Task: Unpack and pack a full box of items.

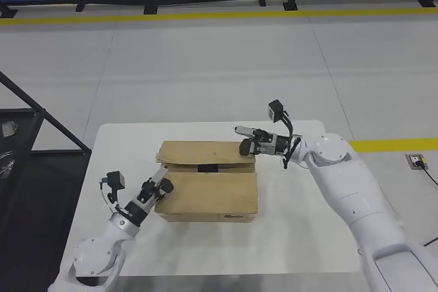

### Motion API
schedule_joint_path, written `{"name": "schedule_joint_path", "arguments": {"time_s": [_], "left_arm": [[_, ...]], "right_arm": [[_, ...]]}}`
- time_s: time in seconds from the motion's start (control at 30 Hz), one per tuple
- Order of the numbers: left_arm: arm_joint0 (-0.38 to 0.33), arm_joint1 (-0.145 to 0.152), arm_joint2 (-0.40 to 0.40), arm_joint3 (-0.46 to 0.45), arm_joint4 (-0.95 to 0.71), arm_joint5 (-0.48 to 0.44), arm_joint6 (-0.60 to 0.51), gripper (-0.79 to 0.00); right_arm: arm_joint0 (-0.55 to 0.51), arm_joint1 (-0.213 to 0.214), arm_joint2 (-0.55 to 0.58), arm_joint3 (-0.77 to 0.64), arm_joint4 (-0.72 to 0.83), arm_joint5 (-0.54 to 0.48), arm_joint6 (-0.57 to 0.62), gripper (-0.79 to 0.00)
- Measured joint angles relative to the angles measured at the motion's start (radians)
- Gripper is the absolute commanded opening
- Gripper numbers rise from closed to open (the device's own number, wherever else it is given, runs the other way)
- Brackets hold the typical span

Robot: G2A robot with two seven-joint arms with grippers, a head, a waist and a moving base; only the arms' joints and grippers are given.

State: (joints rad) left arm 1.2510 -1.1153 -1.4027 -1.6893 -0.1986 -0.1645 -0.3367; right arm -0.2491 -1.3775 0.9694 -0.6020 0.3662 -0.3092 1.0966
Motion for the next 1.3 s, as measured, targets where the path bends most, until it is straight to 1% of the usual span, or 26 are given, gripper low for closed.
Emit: {"name": "schedule_joint_path", "arguments": {"time_s": [0.2, 0.43, 0.53, 0.63, 0.7, 0.83, 0.93, 1.3], "left_arm": [[-0.027, -0.006, 0.020, 0.024, 0.021, 0.014, 0.015, 0.000], [-0.042, -0.014, 0.044, 0.028, 0.041, 0.018, 0.034, 0.000], [-0.046, -0.017, 0.047, 0.030, 0.041, 0.014, 0.037, 0.000], [-0.047, -0.019, 0.044, 0.031, 0.028, 0.003, 0.043, 0.000], [-0.045, -0.020, 0.036, 0.028, 0.016, -0.006, 0.049, 0.000], [-0.024, -0.020, 0.001, 0.007, -0.021, -0.033, 0.056, 0.000], [-0.003, -0.018, -0.033, -0.014, -0.078, -0.050, 0.038, 0.000], [-0.002, -0.018, -0.036, -0.015, -0.082, -0.051, 0.036, 0.000]], "right_arm": [[-0.090, 0.037, 0.052, -0.168, -0.027, 0.058, 0.003, 0.000], [-0.228, 0.077, 0.125, -0.379, -0.043, 0.201, -0.044, 0.000], [-0.273, 0.089, 0.143, -0.434, -0.061, 0.252, -0.052, 0.000], [-0.300, 0.096, 0.155, -0.461, -0.063, 0.280, -0.055, 0.000], [-0.312, 0.099, 0.160, -0.467, -0.058, 0.282, -0.054, 0.000], [-0.329, 0.100, 0.167, -0.462, -0.035, 0.270, -0.063, 0.000], [-0.330, 0.099, 0.167, -0.453, -0.021, 0.265, -0.063, 0.000], [-0.330, 0.099, 0.167, -0.454, -0.022, 0.266, -0.063, 0.000]]}}
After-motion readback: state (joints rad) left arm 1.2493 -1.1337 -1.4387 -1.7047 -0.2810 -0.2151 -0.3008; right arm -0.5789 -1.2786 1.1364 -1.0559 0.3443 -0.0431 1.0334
